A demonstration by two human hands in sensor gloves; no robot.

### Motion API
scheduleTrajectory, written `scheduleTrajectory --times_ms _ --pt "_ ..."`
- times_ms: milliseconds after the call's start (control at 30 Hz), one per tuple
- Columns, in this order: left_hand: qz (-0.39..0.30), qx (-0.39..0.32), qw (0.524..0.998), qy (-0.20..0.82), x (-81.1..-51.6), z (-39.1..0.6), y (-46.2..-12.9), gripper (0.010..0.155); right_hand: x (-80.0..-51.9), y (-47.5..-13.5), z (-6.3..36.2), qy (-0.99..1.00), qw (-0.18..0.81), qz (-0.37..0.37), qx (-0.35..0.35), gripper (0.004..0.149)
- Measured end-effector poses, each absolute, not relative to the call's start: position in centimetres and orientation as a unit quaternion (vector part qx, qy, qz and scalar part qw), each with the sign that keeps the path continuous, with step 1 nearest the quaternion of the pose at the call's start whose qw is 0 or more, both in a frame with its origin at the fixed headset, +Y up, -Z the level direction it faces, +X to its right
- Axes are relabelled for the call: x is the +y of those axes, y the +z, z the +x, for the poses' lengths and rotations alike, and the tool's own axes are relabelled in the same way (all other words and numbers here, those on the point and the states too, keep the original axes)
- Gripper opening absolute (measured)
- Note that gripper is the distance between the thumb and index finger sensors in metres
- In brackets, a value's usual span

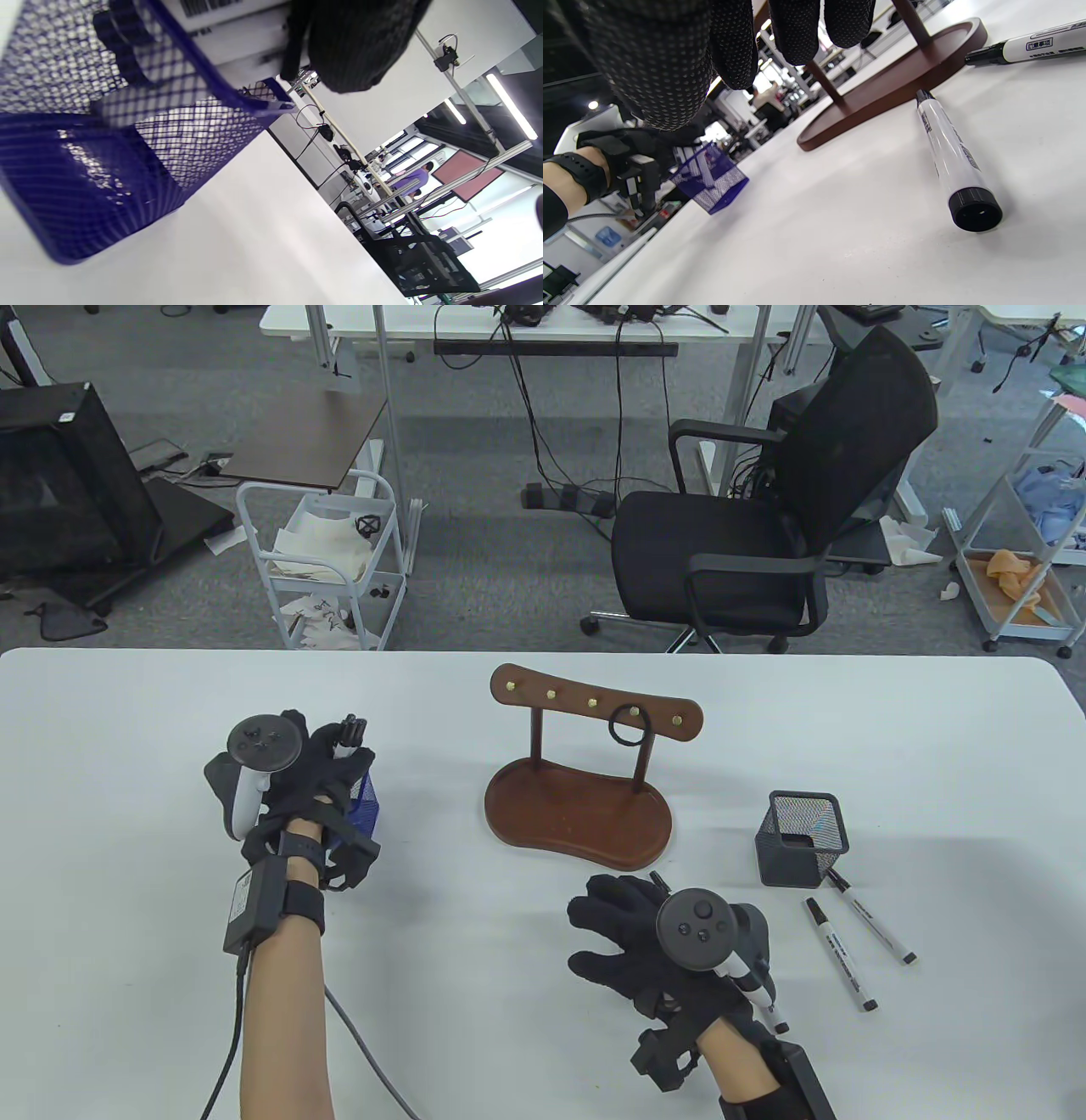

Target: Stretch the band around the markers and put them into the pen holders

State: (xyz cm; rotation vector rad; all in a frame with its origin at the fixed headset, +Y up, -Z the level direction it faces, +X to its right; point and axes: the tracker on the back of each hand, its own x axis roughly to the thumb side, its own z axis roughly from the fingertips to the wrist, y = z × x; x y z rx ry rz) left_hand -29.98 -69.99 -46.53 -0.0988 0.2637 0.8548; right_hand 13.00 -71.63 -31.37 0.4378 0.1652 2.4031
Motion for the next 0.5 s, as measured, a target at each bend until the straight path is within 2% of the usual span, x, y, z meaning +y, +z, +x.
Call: scheduleTrajectory --times_ms 33,100,167,267,500 --pt "-0.054 0.128 0.901 0.412 -70.0 -30.0 -46.5 0.05 -71.6 -31.4 13.0 0.923 0.34 0.168 0.064 0.061" --pt "-0.054 0.123 0.903 0.409 -70.0 -30.0 -46.4 0.079 -71.6 -31.4 13.0 0.923 0.34 0.169 0.064 0.062" --pt "-0.065 0.1 0.909 0.4 -69.8 -30.0 -46.3 0.095 -71.6 -31.4 13.0 0.923 0.34 0.17 0.063 0.062" --pt "-0.056 0.094 0.915 0.389 -69.3 -30.1 -45.9 0.103 -71.6 -31.4 13.0 0.922 0.34 0.172 0.064 0.062" --pt "-0.046 0.057 0.919 0.388 -68.1 -29.4 -44.3 0.103 -71.6 -31.3 12.9 0.922 0.338 0.174 0.065 0.062"
